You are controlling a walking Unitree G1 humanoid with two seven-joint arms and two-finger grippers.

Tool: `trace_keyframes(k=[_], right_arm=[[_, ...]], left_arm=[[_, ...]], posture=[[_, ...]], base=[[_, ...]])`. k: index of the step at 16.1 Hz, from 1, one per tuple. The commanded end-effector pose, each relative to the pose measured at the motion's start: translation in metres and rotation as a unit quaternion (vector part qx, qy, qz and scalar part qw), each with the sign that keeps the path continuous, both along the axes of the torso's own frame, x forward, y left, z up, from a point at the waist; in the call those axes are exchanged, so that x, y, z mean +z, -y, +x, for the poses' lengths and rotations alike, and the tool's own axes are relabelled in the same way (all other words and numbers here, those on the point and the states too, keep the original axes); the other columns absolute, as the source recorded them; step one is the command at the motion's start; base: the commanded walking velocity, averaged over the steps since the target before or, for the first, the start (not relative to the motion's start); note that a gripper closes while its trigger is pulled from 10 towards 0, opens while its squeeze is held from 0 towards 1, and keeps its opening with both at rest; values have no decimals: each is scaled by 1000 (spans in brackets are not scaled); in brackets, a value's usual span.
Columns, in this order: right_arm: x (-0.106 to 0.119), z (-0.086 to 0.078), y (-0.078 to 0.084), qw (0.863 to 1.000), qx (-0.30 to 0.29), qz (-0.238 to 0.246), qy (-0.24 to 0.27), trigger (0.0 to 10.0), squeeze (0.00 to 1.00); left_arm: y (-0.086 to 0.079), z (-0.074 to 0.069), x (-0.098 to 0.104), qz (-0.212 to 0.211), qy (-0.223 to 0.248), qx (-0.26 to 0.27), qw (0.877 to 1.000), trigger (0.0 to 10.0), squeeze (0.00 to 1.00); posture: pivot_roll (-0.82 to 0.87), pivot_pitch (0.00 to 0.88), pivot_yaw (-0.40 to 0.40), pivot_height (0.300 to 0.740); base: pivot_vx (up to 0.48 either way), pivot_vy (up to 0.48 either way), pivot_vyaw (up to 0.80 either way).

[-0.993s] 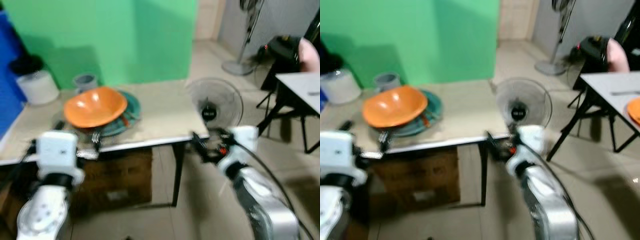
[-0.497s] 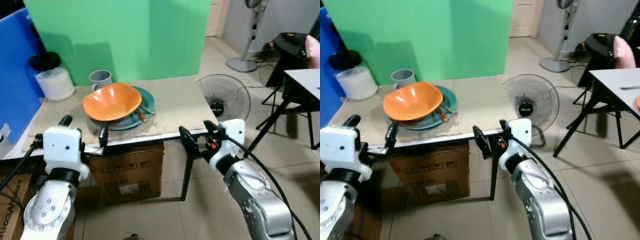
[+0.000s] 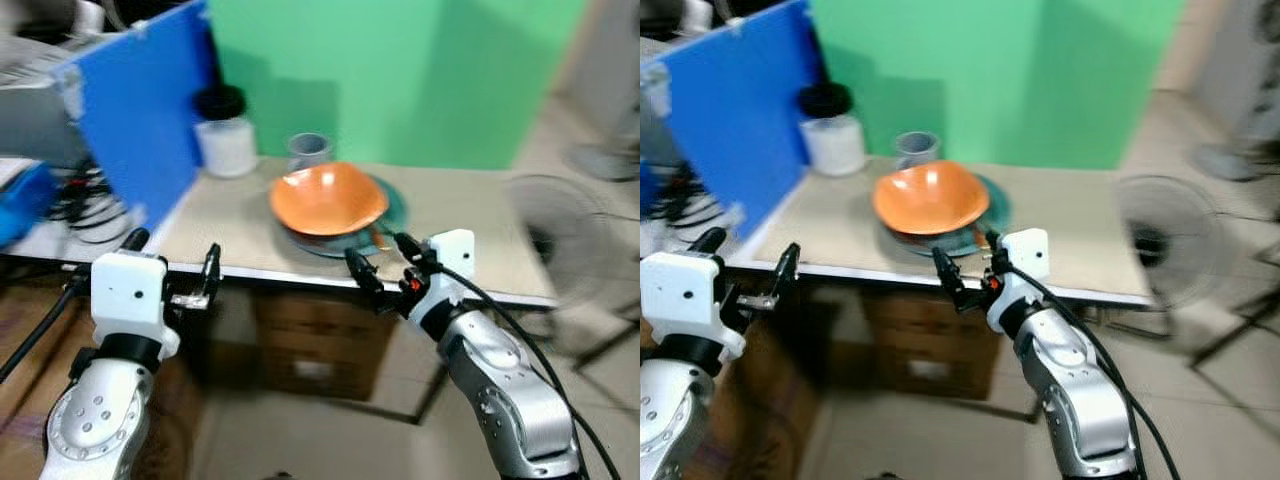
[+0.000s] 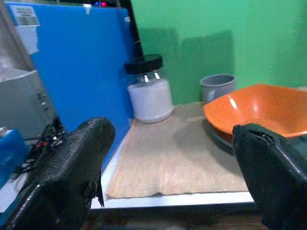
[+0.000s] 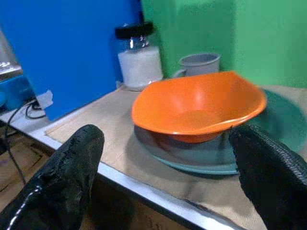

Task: Setting the table

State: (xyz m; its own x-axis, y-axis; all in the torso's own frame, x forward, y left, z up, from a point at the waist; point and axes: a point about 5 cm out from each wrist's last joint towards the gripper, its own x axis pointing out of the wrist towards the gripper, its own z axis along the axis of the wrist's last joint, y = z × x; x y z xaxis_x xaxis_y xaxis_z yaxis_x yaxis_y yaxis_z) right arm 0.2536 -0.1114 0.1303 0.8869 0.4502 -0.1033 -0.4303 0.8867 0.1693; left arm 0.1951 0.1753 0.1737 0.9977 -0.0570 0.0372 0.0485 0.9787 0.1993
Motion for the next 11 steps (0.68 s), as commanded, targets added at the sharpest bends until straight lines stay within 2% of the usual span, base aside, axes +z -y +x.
trace_keyframes(k=[1, 6, 11], right_arm=[[6, 4, 0, 1000, -8, 10, 10, 10000, 0], [19, 14, 6, 999, -21, 17, 31, 10000, 0], [39, 22, 13, 997, -32, 54, 49, 10000, 0]], left_arm=[[-2, 0, 1, 11, -1, 2, 1000, 10000, 0], [-1, 0, 1, 13, -5, -12, 1000, 10000, 0], [1, 1, 3, 16, -4, -36, 999, 10000, 0]], posture=[[30, 0, 41, 740], [29, 0, 39, 740], [28, 0, 39, 740]], base=[[337, 0, 0], [337, 0, 0], [340, 0, -660]])
